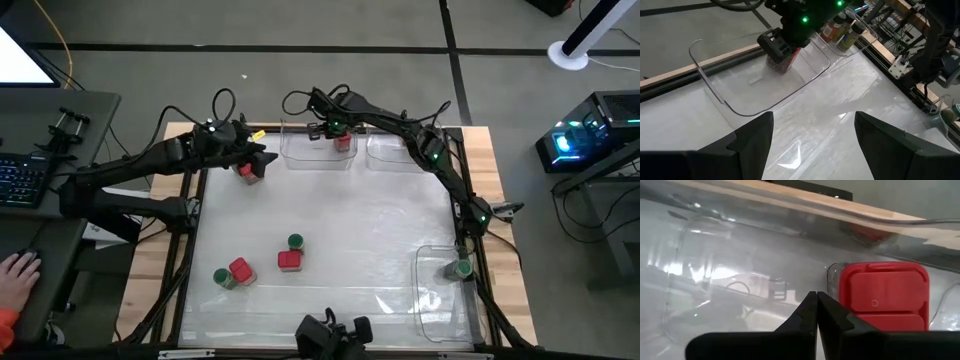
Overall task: Sort spices by type
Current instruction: Put the red seasoning can into the left transparent bin
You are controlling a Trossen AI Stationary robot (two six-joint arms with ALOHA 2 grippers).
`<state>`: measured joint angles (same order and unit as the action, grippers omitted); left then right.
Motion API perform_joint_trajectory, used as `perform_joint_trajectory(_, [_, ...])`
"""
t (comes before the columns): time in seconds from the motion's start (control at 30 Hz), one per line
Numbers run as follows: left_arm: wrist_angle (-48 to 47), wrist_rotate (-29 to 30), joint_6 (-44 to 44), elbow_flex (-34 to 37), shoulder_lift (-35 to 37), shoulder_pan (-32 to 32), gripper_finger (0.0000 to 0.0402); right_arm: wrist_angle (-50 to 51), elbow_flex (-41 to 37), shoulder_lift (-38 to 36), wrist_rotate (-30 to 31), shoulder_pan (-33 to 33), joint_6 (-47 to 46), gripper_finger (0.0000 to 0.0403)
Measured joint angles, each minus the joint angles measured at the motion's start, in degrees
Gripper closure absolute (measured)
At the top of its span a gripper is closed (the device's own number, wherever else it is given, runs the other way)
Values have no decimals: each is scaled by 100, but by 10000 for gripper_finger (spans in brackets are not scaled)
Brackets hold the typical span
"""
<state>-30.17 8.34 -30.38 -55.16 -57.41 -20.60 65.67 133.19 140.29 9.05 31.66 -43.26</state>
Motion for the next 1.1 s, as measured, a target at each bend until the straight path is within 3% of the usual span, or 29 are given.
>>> perform_joint_trajectory(0.47, [-1,125,63,1,0,0,135,-570,175,-144,40,65,-299,402])
perform_joint_trajectory(1.1, [0,79,45,1,0,0,135,-102,164,-83,-522,287,173,403])
